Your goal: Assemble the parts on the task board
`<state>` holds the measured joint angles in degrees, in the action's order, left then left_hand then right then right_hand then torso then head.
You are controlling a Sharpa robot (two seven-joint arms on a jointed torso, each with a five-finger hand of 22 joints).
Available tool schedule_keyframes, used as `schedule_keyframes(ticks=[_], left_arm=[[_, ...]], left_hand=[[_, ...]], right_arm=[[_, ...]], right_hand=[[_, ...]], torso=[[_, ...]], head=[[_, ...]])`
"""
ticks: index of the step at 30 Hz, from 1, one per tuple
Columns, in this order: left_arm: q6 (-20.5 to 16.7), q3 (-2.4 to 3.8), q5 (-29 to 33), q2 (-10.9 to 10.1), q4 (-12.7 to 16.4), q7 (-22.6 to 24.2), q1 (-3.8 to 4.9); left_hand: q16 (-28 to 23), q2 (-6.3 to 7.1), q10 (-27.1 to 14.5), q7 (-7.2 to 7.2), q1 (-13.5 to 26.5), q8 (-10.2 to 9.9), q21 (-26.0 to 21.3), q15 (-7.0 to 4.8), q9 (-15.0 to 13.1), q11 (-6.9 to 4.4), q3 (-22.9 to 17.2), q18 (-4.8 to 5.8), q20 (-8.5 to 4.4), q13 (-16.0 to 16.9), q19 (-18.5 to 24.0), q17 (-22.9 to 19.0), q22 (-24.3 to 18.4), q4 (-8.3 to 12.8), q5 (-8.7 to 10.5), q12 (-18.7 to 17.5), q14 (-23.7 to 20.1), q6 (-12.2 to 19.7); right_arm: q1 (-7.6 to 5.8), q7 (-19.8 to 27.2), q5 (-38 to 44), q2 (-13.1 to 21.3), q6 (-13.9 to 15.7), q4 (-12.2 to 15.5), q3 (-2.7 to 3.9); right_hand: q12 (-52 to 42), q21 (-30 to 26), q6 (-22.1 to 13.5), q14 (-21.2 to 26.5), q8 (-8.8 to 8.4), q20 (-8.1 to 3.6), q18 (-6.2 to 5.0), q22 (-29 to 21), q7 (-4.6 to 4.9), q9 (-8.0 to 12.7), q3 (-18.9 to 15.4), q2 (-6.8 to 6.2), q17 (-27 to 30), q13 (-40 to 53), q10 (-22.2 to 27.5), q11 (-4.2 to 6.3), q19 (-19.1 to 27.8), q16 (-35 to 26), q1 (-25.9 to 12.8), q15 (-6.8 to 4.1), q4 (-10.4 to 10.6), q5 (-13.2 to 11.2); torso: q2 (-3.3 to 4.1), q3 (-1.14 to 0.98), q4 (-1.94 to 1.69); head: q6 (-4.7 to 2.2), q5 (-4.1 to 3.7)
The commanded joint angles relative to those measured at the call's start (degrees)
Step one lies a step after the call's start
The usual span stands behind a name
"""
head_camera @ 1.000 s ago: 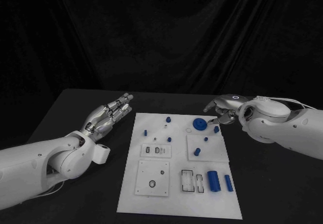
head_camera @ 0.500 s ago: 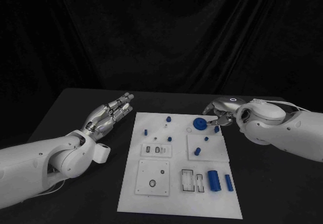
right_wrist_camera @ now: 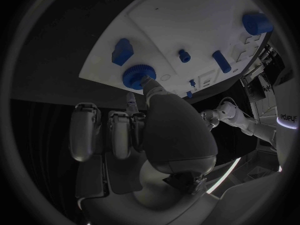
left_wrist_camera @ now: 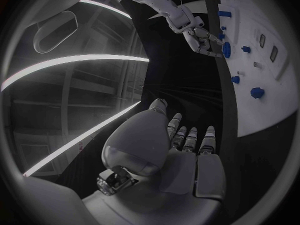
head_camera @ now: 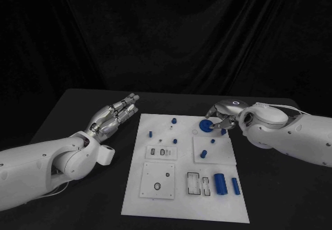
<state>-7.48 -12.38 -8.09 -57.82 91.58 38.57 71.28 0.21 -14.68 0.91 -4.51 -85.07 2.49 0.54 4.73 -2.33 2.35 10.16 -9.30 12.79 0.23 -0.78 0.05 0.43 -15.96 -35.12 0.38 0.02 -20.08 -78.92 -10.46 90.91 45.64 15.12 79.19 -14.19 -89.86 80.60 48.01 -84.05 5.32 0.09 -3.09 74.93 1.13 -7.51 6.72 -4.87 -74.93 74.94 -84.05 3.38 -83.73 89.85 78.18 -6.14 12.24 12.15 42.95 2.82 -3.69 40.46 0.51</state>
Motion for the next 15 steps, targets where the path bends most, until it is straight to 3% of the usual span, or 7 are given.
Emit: schedule_keyframes(ticks=[1, 8, 15], left_arm=[[1.0, 0.05, -0.2, 0.1, 0.0, 3.4, 0.06], [1.1, 0.05, -0.2, 0.2, -0.1, 3.4, 0.05], [1.2, 0.05, -0.2, 0.2, -0.1, 3.3, 0.05]], left_hand=[[-0.2, -0.12, 0.0, -0.07, -0.5, 0.2, 0.2, 0.37, -0.1, 0.47, -0.4, -1.04, 0.37, 0.0, 0.0, -0.1, 0.1, 0.1, -0.3, -0.1, 0.0, -0.2], [-0.2, -0.1, 0.0, -0.1, -0.5, 0.2, 0.2, 0.45, 0.0, 0.5, -0.4, -1.04, 0.41, 0.0, 0.0, -0.1, 0.1, 0.1, -0.3, -0.1, 0.0, -0.1], [-0.2, -0.09, 0.0, -0.11, -0.6, 0.2, 0.2, 0.48, 0.0, 0.51, -0.4, -1.04, 0.42, 0.0, -0.1, -0.1, 0.1, 0.1, -0.29, -0.1, 0.0, -0.1]], right_arm=[[0.44, 0.6, 0.5, -0.3, 1.1, -0.6, 0.02], [0.95, 0.8, 0.4, -1.1, 0.8, -1.7, 0.02], [1.46, 1.1, 0.1, -1.6, 0.1, -2.3, 0.02]], right_hand=[[-0.1, 0.4, 0.2, -5.9, 0.15, -0.02, 0.46, 7.7, 0.25, -0.2, -0.1, -0.12, -15.1, 15.1, -6.0, 0.0, -0.5, 0.1, -0.1, -0.26, -0.2, -0.4], [-0.1, 0.4, 0.7, -5.9, 0.35, 0.15, 0.47, 7.9, 0.58, -0.9, -0.2, 0.02, -15.1, 15.1, -6.0, -0.27, -0.5, 0.1, -0.4, -0.06, 0.0, -1.4], [-0.1, 0.3, 2.7, -5.9, 1.61, 0.47, 0.41, 7.9, 1.07, -2.8, 0.0, 0.43, -15.1, 15.1, -6.0, -0.69, -0.3, 0.1, -0.2, 0.3, -0.5, -0.2]], torso=[[0.01, 0.01, -0.02], [-0.03, 0.02, 0.02], [-0.03, 0.01, 0.03]], head=[[0.13, -0.15], [0.2, -0.1], [0.39, -0.2]])
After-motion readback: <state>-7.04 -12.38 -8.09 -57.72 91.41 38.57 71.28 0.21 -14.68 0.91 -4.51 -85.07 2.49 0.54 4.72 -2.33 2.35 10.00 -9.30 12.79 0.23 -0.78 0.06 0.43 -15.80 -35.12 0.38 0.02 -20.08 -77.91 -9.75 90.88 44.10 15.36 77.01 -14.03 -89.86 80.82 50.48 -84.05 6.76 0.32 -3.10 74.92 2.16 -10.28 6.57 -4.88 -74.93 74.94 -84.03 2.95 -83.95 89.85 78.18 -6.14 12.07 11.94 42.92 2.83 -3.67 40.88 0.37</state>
